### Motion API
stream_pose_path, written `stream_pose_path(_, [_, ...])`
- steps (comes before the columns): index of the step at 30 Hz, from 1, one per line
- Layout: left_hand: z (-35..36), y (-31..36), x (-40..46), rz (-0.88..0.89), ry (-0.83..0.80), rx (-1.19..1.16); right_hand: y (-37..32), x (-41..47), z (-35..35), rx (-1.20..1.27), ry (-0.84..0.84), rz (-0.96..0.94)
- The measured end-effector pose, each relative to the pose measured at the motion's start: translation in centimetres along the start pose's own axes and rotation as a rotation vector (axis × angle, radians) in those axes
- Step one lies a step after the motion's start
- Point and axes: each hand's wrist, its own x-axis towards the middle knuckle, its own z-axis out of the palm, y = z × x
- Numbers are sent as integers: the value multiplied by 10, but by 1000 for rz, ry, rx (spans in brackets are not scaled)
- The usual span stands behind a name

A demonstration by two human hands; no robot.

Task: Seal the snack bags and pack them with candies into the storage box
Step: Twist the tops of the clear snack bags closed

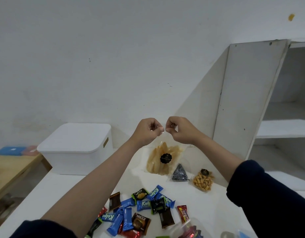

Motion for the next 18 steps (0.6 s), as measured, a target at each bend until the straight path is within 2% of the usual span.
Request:
stream_pose_path(7, [-6,-2,2,34,-14,42,-6,2,3,-16,6,-49])
stream_pose_path(14, [-22,-17,3,-31,18,-6,0,4,-7,-73,-115,28])
stream_pose_path(18, [-25,-17,3,-41,14,11,-1,4,-8,-131,-107,31])
